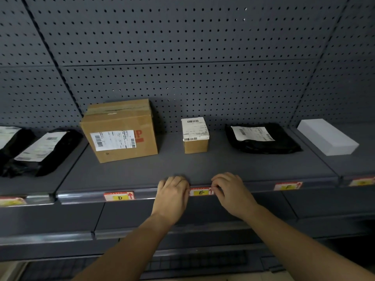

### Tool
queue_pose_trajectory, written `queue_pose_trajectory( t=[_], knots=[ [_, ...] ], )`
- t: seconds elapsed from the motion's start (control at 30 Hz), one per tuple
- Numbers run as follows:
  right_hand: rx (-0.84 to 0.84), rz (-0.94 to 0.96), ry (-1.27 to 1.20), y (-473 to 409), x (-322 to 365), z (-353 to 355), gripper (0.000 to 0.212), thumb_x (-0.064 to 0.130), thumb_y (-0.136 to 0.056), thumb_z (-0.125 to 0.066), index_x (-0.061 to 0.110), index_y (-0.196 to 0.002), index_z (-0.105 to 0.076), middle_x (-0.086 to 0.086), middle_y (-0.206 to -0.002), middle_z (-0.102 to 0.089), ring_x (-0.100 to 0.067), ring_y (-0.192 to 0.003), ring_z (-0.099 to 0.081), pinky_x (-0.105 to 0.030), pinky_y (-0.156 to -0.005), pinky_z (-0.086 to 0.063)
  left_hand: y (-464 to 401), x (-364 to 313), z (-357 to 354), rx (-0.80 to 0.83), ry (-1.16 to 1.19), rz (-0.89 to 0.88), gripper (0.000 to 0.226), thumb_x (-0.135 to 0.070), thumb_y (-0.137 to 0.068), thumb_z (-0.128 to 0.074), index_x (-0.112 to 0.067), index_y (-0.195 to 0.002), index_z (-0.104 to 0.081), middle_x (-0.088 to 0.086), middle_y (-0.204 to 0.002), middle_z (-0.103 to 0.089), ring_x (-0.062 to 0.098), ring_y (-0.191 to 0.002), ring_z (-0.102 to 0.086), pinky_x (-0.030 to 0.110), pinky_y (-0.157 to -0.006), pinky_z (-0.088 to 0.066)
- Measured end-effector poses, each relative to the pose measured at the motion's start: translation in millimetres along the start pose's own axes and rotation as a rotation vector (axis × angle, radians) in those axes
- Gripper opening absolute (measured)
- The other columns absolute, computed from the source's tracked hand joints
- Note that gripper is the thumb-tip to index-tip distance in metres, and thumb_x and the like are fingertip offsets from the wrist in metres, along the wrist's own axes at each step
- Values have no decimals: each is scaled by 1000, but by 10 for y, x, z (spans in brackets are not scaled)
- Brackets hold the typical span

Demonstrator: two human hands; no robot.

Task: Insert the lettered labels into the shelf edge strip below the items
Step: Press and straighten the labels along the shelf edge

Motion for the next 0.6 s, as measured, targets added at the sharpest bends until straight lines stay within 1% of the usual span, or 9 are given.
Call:
queue_pose_trajectory(
  t=[0.07,0.23,0.33,0.43,0.6],
  knots=[
    [6,15,10,0,-4,3,11,22,-95,-56,22,-100,-65,8,-113,-60,-8,-107,-50,-29,-95,-36,11,-19,-9,12,15,0,7,-17,-85,-66,-22,-90,-64,-4,-92,-62,18,-87,-56,34,-78,-42],
    [1,27,18,0,-11,5,12,23,-96,-54,22,-101,-65,9,-113,-60,-9,-107,-51,-28,-93,-34,-2,-34,-6,14,8,5,5,-18,-85,-67,-21,-89,-65,-3,-90,-63,19,-85,-57,34,-75,-44],
    [-9,29,13,-6,-9,16,13,23,-96,-54,21,-102,-66,8,-112,-61,-9,-106,-51,-28,-92,-35,-11,-21,1,27,-5,-13,3,-19,-86,-66,-22,-88,-66,-4,-90,-64,18,-85,-58,33,-74,-45],
    [1,42,18,-5,-12,22,14,25,-96,-53,22,-102,-65,9,-111,-60,-7,-105,-50,-27,-92,-34,-18,-22,6,40,5,6,3,-19,-86,-66,-22,-86,-65,-4,-89,-64,18,-84,-58,33,-74,-46],
    [-14,43,11,1,-4,32,13,23,-95,-54,21,-100,-66,8,-108,-61,-9,-103,-50,-27,-92,-35,-26,-39,16,45,9,21,6,-18,-84,-68,-23,-83,-64,-4,-86,-64,17,-82,-59,33,-74,-48]
  ],
)
Point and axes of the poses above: each hand's wrist, its own y-axis away from the middle knuckle, its own z-axis out of the back of the hand, x = y × z, the point moved 8 cm from there along -y, towards the middle knuckle
